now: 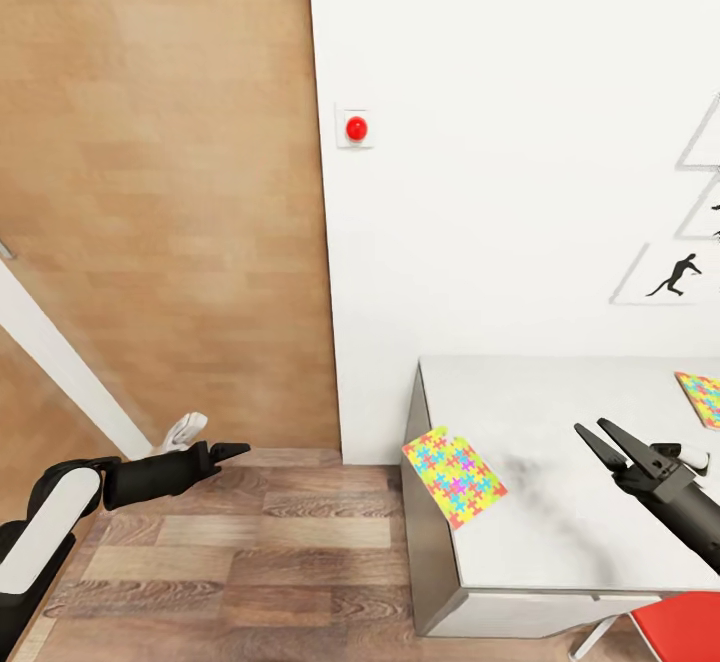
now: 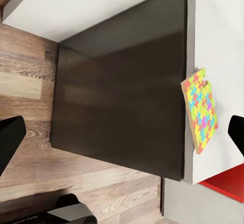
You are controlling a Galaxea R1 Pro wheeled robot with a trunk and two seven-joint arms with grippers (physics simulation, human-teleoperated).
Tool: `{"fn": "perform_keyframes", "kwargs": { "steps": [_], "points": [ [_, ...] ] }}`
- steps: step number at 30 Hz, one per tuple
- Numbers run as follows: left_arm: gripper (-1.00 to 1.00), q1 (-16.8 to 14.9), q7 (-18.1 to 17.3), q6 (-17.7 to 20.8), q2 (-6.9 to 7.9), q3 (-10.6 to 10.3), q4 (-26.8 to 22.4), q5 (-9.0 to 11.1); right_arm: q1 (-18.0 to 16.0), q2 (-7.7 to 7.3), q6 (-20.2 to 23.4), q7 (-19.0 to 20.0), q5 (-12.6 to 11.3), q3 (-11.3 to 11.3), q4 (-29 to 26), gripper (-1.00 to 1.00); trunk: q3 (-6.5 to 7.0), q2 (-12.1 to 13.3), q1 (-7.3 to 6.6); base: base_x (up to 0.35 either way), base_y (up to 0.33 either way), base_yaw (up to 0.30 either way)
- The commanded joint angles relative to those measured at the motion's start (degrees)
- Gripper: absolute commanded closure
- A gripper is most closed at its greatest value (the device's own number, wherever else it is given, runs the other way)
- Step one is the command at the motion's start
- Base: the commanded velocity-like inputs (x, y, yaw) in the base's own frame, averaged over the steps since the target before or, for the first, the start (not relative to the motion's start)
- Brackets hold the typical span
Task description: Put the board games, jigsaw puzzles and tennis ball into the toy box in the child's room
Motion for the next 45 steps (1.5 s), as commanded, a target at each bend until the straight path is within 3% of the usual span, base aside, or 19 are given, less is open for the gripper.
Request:
{"fn": "perform_keyframes", "kwargs": {
  "steps": [1, 8, 21, 32, 40, 45],
  "points": [
    [-1.0, -0.05, -0.36, 0.13, 0.04, -0.06, -0.01, -0.34, -0.06, -0.01, 0.3, 0.05, -0.15, -0.03, 0.0, -1.0, -0.01, -0.1, 0.04, 0.022, -0.032, 0.0],
    [-1.0, -0.05, -0.24, 0.15, -0.02, -0.06, -0.01, -0.35, -0.04, 0.57, 0.29, 0.07, -0.14, -0.03, 0.0, -1.0, 0.66, -0.1, 0.04, 0.006, -0.062, 0.0],
    [-1.0, -0.05, -0.08, 0.1, -0.11, -0.15, -0.01, -0.33, -0.03, 0.87, 0.29, 0.07, -0.14, -0.03, -0.08, -1.0, 1.89, -0.1, 0.04, 0.0, -0.27, 0.0],
    [-1.0, -0.05, -0.14, 0.15, -0.13, -0.23, -0.01, -0.32, -0.03, 0.88, 0.26, -0.13, -0.13, 0.17, -0.09, -1.0, 2.1, -0.1, 0.04, 0.0, -0.048, 0.0],
    [-1.0, -0.05, -0.1, 0.11, -0.14, -0.23, -0.01, -0.32, -0.03, 0.92, 0.28, -0.2, 4.09, 0.33, -0.09, -1.0, 2.1, -0.1, 0.04, 0.016, -0.083, 0.0],
    [-1.0, -0.05, -0.12, 0.1, -0.14, -0.23, -0.01, -0.32, -0.04, 0.96, 0.29, 0.01, 4.89, 0.32, -0.09, -1.0, 2.1, -0.1, 0.04, 0.062, -0.217, 0.0]
  ]
}}
